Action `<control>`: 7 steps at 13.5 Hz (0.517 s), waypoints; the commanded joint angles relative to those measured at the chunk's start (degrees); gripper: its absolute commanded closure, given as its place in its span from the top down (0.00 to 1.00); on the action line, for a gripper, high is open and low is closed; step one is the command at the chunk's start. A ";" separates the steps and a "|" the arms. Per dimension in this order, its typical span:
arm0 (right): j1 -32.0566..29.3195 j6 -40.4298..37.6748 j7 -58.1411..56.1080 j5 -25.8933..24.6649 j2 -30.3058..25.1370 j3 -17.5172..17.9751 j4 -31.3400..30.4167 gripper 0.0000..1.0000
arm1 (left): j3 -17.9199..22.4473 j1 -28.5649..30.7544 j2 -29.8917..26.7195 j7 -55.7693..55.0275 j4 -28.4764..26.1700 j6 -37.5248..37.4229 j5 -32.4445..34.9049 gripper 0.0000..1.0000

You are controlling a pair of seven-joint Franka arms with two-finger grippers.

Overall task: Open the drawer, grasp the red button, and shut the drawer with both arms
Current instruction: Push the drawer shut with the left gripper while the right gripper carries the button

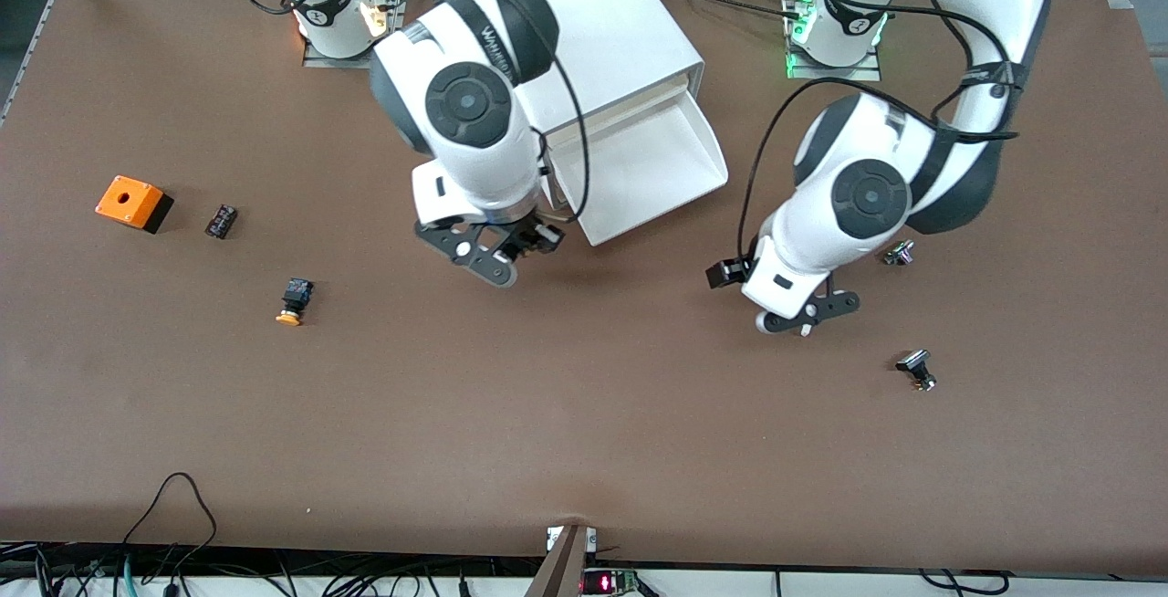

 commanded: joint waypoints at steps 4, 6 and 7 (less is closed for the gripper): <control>-8.32 1.04 -35.61 1.23 -6.50 -5.11 -11.73 0.00 | -0.63 -4.08 -3.93 -12.20 -15.36 14.97 1.66 0.99; -12.20 3.66 -43.54 2.11 -6.59 -5.11 -14.89 0.00 | -1.42 -4.43 -3.58 -12.65 -16.24 15.08 1.66 0.99; -13.95 5.59 -45.92 2.20 -7.20 -5.20 -17.34 0.00 | -1.69 -4.95 -3.58 -12.65 -16.77 15.08 1.66 0.99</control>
